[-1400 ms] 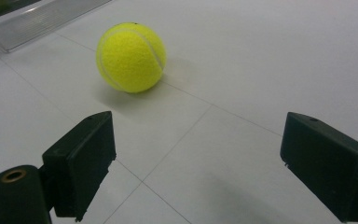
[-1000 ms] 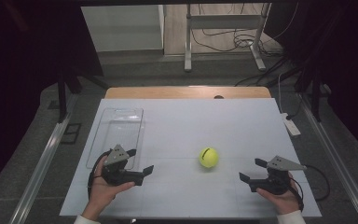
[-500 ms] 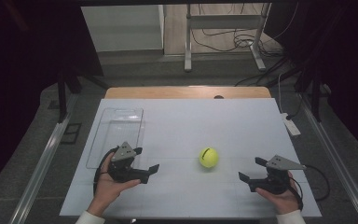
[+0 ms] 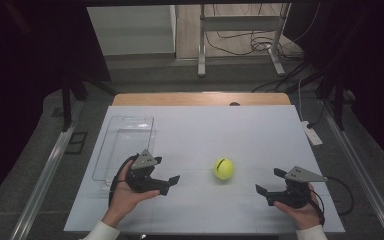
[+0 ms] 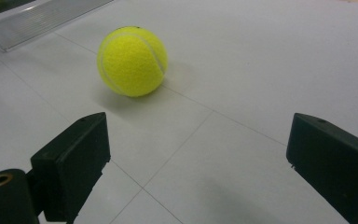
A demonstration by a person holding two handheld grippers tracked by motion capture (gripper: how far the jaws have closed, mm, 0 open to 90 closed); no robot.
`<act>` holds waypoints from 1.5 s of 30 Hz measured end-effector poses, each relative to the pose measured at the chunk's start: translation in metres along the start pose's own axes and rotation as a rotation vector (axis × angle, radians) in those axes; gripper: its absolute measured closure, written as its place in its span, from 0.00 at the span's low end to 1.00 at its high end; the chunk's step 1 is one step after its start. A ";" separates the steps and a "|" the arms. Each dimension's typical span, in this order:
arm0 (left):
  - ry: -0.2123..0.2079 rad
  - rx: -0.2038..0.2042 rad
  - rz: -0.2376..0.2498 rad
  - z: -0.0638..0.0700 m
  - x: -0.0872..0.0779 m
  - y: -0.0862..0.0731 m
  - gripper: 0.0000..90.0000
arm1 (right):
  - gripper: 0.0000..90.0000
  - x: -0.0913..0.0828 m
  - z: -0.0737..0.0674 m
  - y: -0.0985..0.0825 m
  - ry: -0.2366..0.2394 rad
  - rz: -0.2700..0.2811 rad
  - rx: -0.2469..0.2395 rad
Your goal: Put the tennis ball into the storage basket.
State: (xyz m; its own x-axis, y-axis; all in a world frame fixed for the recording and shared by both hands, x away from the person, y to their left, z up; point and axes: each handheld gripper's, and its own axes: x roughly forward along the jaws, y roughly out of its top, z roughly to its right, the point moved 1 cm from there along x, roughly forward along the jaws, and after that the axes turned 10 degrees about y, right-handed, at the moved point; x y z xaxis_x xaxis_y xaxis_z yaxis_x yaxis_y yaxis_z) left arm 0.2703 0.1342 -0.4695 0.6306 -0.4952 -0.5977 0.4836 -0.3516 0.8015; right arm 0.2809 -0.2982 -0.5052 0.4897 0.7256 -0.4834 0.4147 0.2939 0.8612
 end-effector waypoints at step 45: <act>-0.057 0.077 -0.056 0.021 0.035 0.033 0.11 | 0.08 0.003 0.001 -0.003 0.008 -0.021 -0.004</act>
State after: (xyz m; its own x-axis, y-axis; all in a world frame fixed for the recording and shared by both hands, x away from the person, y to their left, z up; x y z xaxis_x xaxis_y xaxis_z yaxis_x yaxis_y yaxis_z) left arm 0.2953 0.0887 -0.4636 0.5676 -0.5165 -0.6412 0.4675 -0.4389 0.7673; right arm 0.2817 -0.2976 -0.5092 0.4747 0.7241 -0.5003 0.4215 0.3119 0.8515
